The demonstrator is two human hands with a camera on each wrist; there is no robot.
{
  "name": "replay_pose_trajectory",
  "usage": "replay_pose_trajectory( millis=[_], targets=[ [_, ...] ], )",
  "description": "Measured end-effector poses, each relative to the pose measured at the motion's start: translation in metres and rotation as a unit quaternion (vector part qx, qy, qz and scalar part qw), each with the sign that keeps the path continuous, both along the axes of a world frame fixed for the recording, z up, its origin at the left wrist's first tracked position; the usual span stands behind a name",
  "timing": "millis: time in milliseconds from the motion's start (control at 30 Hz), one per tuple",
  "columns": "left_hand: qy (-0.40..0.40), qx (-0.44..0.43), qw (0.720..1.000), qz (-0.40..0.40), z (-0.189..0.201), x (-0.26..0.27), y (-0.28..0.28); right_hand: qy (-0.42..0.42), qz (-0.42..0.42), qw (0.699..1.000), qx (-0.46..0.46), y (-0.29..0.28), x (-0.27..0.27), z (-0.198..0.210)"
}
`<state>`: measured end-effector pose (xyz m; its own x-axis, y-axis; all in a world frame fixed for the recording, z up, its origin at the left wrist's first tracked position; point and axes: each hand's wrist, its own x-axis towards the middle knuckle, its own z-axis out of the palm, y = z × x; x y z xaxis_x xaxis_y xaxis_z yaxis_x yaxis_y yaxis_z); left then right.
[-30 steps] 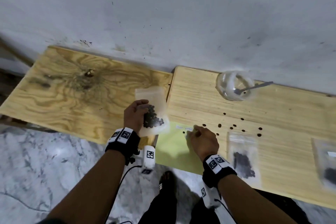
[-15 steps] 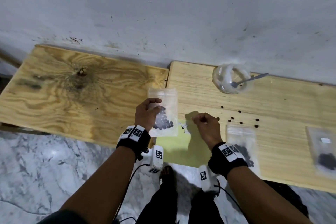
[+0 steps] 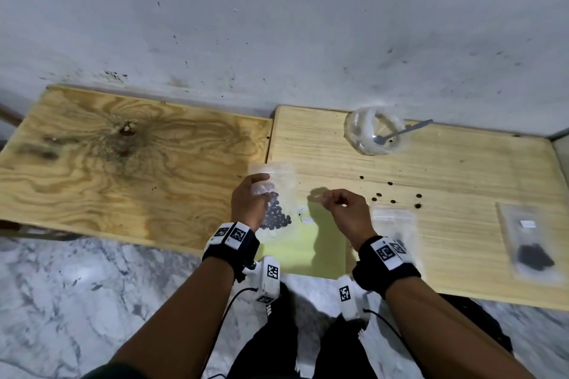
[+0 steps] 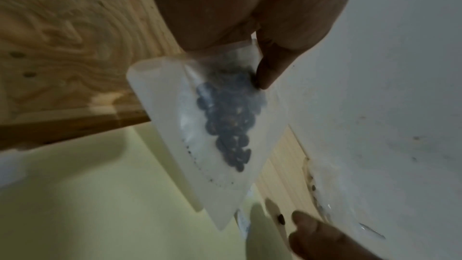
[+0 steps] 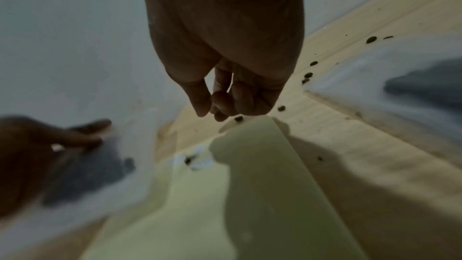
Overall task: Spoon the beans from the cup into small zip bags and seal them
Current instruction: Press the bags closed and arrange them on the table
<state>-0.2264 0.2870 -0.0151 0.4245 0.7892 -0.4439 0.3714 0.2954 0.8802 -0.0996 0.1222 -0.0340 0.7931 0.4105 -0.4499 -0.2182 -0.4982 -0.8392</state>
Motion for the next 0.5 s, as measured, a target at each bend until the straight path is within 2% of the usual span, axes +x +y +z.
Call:
replay_pose_trajectory(
  millis=[200,400,500],
  targets=[
    [0.026,0.013,0.999,0.017,-0.009,-0.015,0.015,-0.024,0.104,0.977,-0.186,-0.006,-0.011,-0.029],
    [0.033,0.011,0.999,0.030,-0.011,-0.024,0.029,-0.090,0.167,0.965,-0.182,0.015,-0.018,-0.032],
    [0.036,0.013,0.999,0.027,-0.013,-0.026,0.034,-0.139,0.208,0.949,-0.190,0.023,-0.020,-0.032]
  ],
)
